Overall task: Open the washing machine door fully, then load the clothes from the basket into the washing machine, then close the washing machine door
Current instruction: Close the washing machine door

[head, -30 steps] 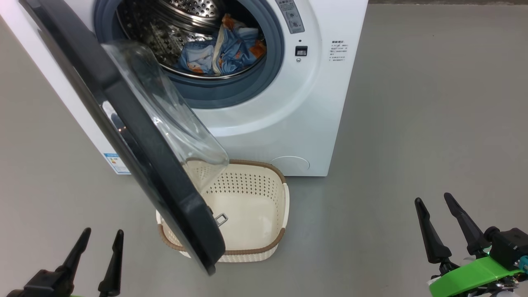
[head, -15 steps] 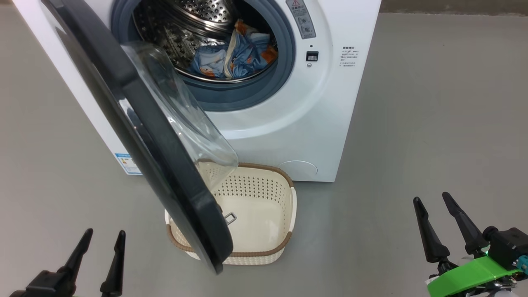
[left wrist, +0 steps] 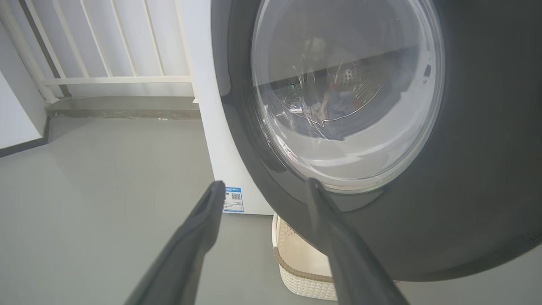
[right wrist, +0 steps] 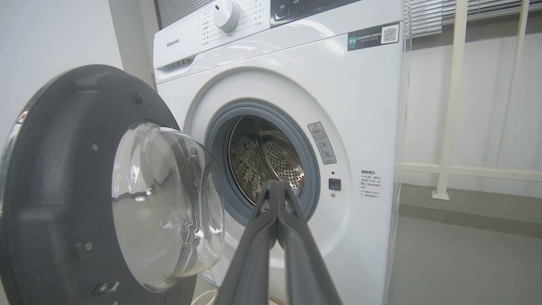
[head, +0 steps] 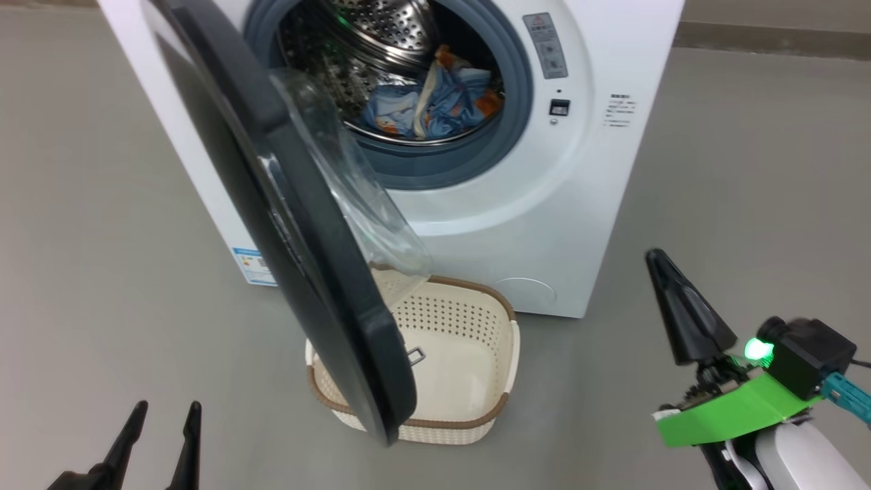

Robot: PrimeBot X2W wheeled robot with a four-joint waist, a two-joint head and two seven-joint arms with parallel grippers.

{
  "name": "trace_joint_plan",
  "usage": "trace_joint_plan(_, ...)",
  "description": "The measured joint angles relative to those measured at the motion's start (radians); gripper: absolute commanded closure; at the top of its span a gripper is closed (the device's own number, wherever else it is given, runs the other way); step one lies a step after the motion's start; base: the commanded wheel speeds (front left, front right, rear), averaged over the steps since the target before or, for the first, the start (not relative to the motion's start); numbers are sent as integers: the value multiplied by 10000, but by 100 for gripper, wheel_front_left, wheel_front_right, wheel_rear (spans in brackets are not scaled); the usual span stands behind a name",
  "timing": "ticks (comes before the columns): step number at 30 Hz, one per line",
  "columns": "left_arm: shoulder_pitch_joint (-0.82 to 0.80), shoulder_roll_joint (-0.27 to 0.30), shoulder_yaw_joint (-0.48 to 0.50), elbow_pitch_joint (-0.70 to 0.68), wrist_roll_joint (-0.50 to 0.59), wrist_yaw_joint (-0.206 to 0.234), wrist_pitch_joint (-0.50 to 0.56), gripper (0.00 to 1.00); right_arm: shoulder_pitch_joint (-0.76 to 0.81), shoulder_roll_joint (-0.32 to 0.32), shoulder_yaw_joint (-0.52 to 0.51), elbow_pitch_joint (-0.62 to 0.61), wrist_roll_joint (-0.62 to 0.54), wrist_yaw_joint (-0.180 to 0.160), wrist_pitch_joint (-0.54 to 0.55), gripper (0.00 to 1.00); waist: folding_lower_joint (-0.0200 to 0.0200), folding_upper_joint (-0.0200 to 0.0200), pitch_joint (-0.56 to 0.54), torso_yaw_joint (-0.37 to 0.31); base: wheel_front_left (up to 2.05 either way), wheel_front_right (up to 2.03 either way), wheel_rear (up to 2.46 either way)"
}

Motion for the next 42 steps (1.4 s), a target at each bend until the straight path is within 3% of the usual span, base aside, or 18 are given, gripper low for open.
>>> trace_joint_plan(10,186,-79,144,-8,46,0,0,0,-1288,121,1689,-1436,-2,0,-4,100,0,0,-176,880,0,0,0)
trace_joint_plan(19,311,-128,84,2,86,0,0,0,-1964,514,3956,-1973,105,0,-31,100,1,0,-316,1560,0,0,0)
trace_joint_plan(30,306,-207,73,4,88,0,0,0,-2080,656,6138,-642,731,2,-29,100,0,0,-157,1913,0,0,0)
trace_joint_plan(42,208,-391,98,36,88,0,0,0,-2075,690,6414,748,982,0,-29,100,0,0,173,1899,0,0,0)
